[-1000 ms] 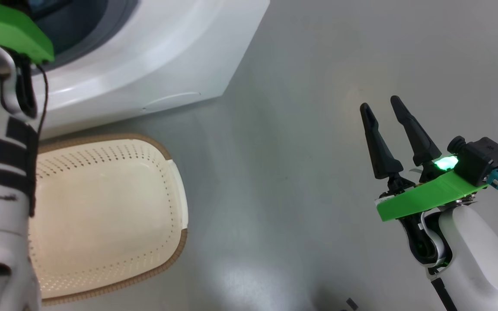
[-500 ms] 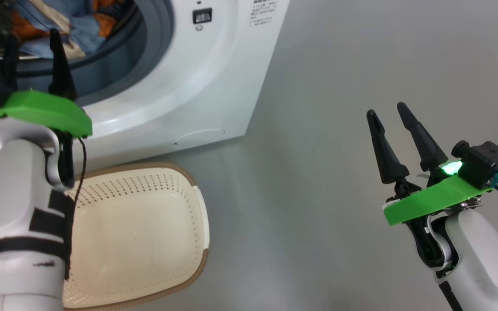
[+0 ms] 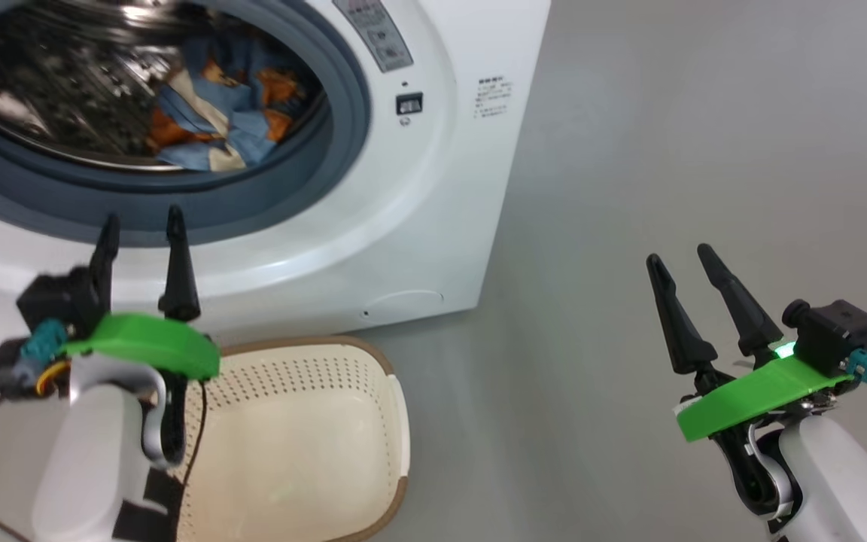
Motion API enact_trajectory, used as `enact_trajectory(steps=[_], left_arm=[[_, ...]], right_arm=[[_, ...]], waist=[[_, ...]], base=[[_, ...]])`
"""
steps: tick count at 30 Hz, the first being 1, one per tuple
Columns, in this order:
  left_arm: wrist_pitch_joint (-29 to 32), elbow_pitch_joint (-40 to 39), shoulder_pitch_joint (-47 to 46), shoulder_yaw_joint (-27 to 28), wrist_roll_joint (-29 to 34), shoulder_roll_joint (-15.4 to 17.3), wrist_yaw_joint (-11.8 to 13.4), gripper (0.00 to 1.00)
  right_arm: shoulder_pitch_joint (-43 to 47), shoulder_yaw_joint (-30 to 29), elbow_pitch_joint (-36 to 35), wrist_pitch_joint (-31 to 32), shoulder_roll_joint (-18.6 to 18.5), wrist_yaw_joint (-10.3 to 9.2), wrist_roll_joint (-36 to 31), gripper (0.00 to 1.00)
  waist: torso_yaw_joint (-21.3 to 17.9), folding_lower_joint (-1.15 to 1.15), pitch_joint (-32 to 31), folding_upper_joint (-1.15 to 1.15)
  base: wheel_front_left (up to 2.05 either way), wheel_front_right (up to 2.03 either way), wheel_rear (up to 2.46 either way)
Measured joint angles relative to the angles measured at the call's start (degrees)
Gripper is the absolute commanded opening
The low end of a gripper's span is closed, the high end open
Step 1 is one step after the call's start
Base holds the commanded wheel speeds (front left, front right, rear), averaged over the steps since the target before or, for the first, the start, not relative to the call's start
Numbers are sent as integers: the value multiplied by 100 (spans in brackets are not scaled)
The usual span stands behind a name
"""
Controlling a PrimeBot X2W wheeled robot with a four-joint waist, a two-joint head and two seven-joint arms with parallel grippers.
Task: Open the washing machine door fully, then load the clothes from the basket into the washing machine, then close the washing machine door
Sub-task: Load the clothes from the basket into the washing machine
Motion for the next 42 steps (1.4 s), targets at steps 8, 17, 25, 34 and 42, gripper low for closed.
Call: enact_trajectory(steps=[8, 17, 25, 34, 42], left_arm=[[0, -616, 954, 56, -1, -79, -51, 100], [0, -1248, 1815, 64, 0, -134, -45, 100], [9, -1752, 2421, 53, -16, -160, 58, 100], [109, -2156, 2692, 40, -93, -165, 111, 100], [109, -2285, 2819, 11, -215, -156, 109, 100]], right_arm=[[198, -16, 44, 0, 3, 0, -13, 100], [370, -41, 93, 0, 14, 0, -49, 100], [498, -46, 134, 0, 18, 0, -51, 100], [608, -46, 155, 0, 5, 0, -57, 100], [608, 9, 163, 0, -22, 0, -57, 100]], waist=[[265, 0, -501, 0], [482, 0, -923, 0], [572, 0, -1188, 0], [609, 0, -1273, 0], [581, 0, -1291, 0]], base=[[0, 0, 0], [0, 0, 0], [0, 0, 0], [0, 0, 0], [0, 0, 0]])
